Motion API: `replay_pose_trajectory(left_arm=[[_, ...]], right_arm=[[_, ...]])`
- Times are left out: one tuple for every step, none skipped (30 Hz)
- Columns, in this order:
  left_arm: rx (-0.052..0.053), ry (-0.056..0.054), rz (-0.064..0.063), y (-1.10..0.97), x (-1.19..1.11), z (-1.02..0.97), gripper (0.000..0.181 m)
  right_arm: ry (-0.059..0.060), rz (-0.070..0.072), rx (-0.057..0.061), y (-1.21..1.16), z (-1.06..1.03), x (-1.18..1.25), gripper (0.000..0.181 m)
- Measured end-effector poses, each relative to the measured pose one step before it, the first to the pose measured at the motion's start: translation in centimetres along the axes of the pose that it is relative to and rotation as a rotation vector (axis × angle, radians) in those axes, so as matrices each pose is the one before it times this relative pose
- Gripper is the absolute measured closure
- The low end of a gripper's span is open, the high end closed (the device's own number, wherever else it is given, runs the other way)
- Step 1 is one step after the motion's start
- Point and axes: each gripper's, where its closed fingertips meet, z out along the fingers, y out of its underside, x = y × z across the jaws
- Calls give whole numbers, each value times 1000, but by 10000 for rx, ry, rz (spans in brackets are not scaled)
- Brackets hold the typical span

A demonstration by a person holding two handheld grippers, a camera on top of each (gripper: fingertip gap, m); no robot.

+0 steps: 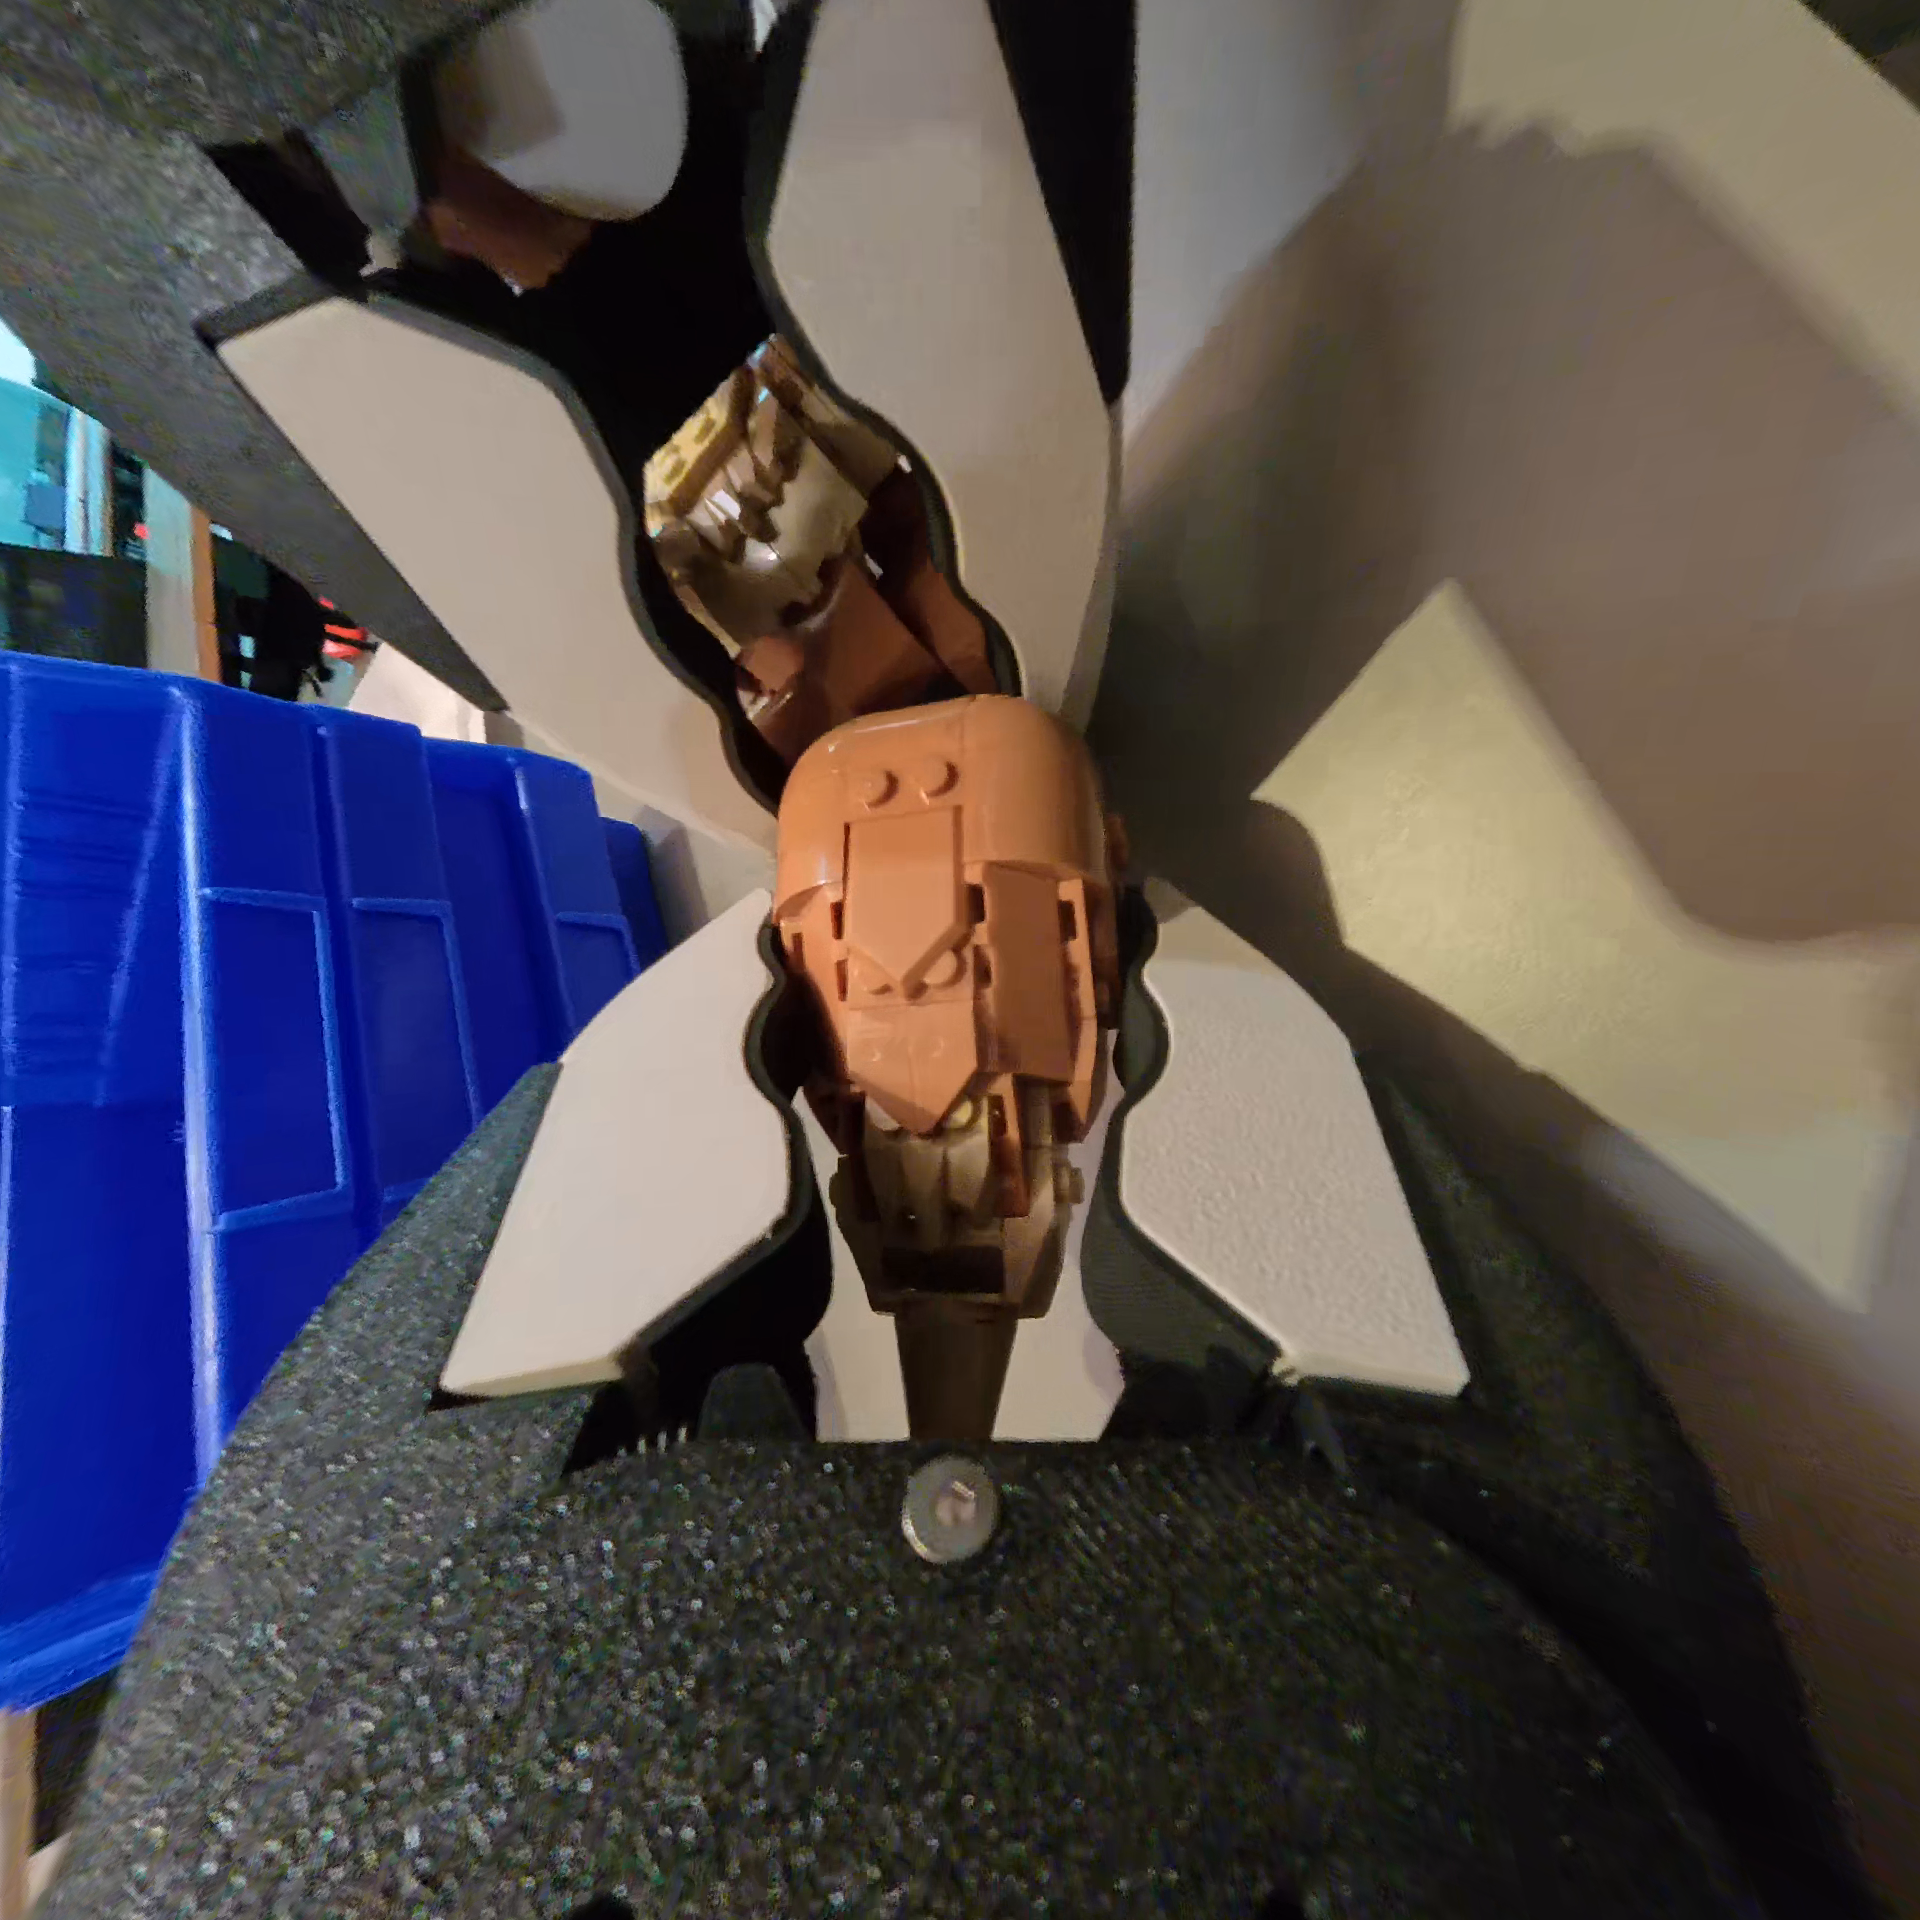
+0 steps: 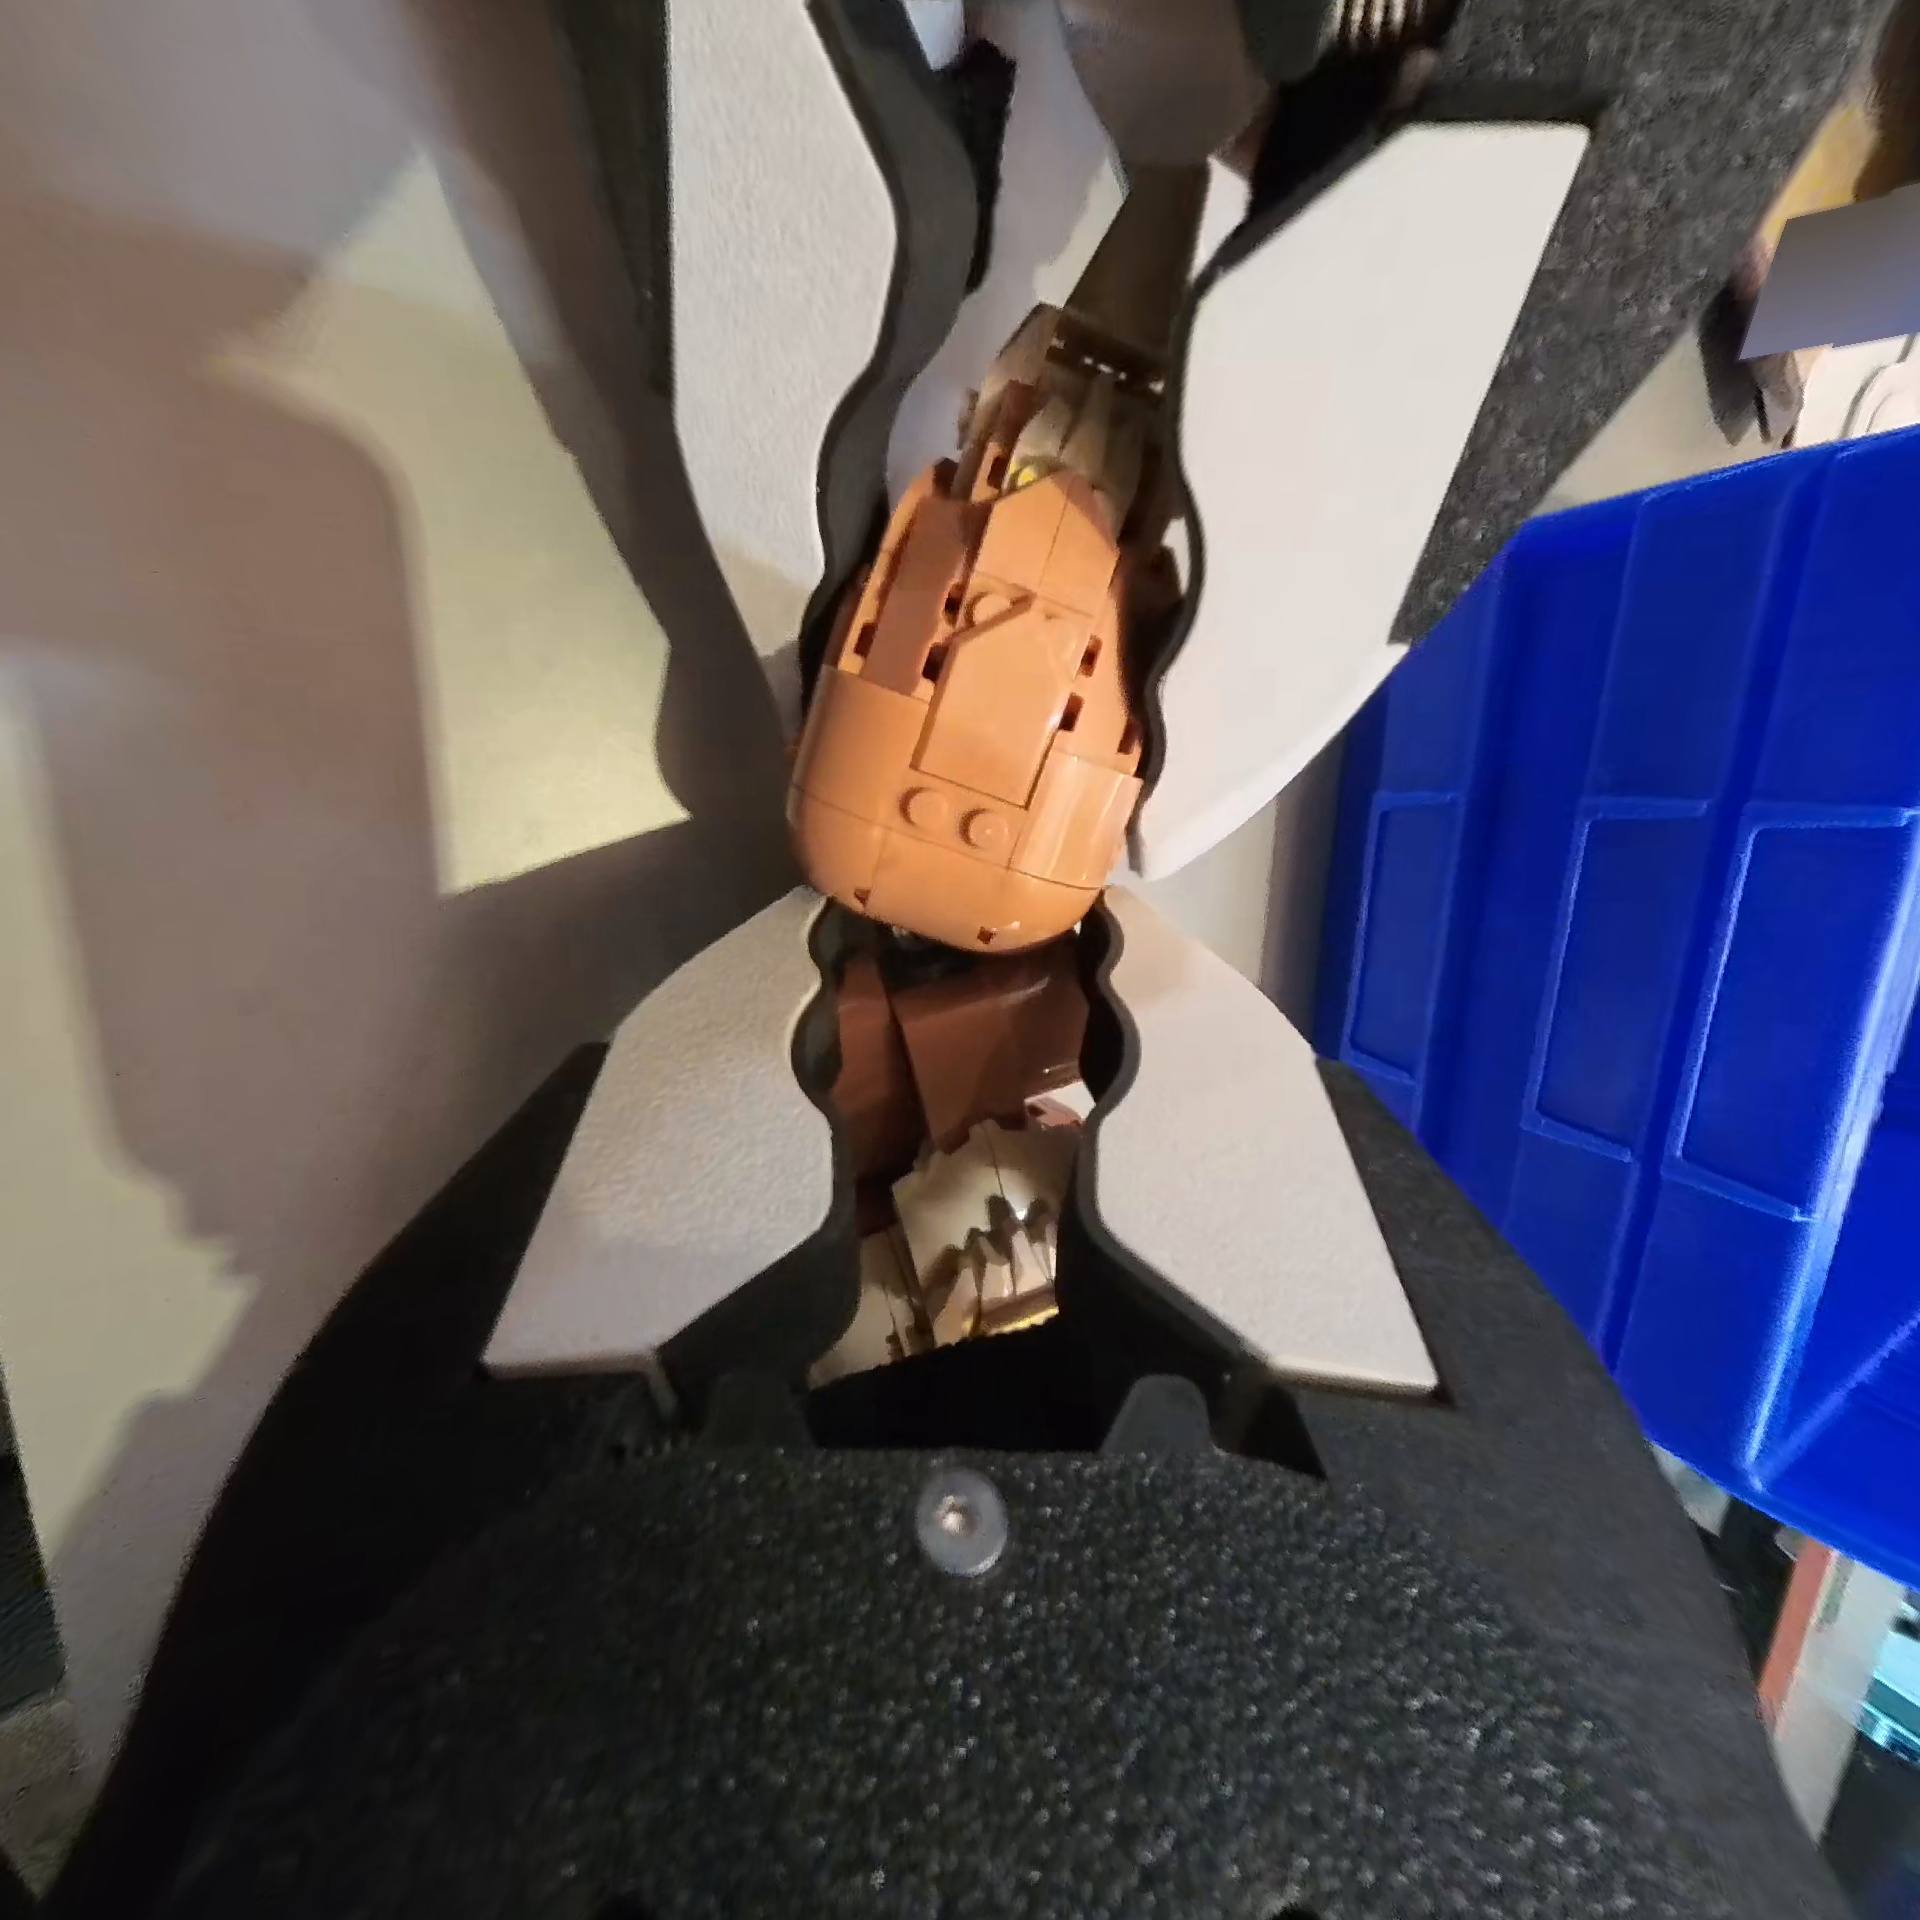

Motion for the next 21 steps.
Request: replay_pose_trajectory(left_arm=[[8, -80, 146, 76, -55, -56, 121], [18, -89, 116, 68, -48, -35, 121], [0, -114, 79, 88, -47, -22, 121], [24, 31, -156, 56, 35, -30, 121], [-153, 198, -239, 603, 160, -191, 122], [-630, -223, -65, 2173, -366, -499, 122], [-508, -180, -522, 2477, -371, -716, 122], [202, 56, -802, 1003, -174, -709, 122], [262, 70, -513, -176, -91, -482, 122], [-5, 37, 6, -479, 136, -25, 122], [-6, 103, -33, -479, 297, 262, 122], [40, 172, -210, -332, 355, 296, 122], [-40, 141, -190, -30, 273, 243, 122], [-208, 34, -99, 236, 139, 131, 122], [-76, -32, -16, 35, 58, -74, 122], [51, 49, -137, -174, 124, -150, 122], [184, 121, -214, -426, 147, -96, 122], [197, 156, -209, -497, 128, 32, 122], [75, 126, -69, -380, 55, 139, 122], [-22, 75, 84, -275, -8, 165, 122], [-41, 3, 127, -229, -89, 143, 122]], right_arm=[[-21, 79, 79, -63, -36, 15, 136], [-30, 104, 51, -60, -53, 11, 137], [-3, 60, 57, -59, -54, 34, 138], [-7, 54, 94, -81, -96, 39, 140], [-25, 62, -124, 272, -64, 51, 156], [-136, -47, -1367, 2548, 282, -12, 181], [37, -177, -1671, 3754, 1151, 123, 181], [445, -387, -1074, 2708, 1462, 434, 181], [-31, 214, 343, -202, 396, -299, 181], [-206, 109, 678, -1465, -875, -502, 176], [580, -165, 831, -1831, -1161, 586, 176], [262, 63, 485, -977, -537, 573, 177], [-29, 214, 38, 87, 159, 307, 176], [98, 75, 77, 386, 403, 263, 177], [127, 82, 190, 231, 277, 84, 177], [139, 247, 256, -25, 106, 55, 177], [-31, 390, 76, -26, -4, -77, 177], [56, 285, 126, -141, -140, -46, 177], [151, 216, 161, -128, -147, 27, 177], [9, 262, 63, 45, -49, -159, 177], [-36, 221, 47, 73, -1, -240, 177]])
